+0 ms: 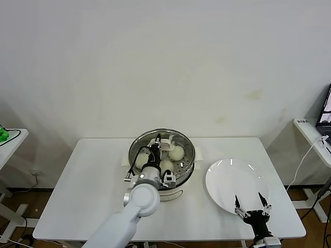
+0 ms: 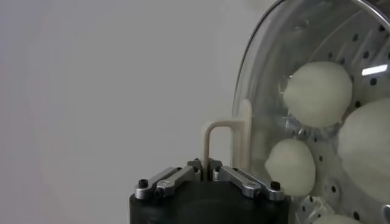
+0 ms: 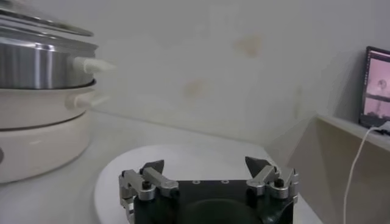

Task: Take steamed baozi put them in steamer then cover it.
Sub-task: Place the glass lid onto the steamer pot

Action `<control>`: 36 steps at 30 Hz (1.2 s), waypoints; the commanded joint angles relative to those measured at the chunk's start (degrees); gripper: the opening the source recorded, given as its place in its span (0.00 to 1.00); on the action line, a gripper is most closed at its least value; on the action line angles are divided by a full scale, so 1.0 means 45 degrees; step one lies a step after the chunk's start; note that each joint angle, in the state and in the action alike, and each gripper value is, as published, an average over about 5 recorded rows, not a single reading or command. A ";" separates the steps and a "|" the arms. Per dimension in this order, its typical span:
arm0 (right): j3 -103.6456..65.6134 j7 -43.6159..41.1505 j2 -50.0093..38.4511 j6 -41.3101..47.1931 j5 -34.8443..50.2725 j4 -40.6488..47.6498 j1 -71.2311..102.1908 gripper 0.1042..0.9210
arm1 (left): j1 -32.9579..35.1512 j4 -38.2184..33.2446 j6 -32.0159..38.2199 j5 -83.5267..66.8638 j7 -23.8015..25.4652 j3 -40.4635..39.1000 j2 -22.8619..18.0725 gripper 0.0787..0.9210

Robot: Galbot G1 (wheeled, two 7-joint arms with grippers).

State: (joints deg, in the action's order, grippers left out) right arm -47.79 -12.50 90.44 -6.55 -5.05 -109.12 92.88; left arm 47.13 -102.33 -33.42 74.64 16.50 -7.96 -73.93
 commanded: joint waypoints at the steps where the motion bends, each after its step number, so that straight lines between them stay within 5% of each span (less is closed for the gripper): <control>1: 0.0019 -0.0013 0.0005 -0.0014 0.0015 0.0004 0.0012 0.88 | 0.0017 0.0132 0.0050 0.0180 -0.0012 -0.0009 -0.0137 0.07; 36: 0.0244 -0.0156 0.0009 -0.0085 0.0034 -0.0085 0.0167 0.88 | 0.0182 0.0279 0.0273 0.0510 -0.0061 0.0131 -0.0304 0.07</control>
State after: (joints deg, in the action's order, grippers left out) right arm -46.74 -13.10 90.47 -6.87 -4.90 -109.41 93.60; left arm 47.98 -101.33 -32.35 76.54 16.31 -7.47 -75.21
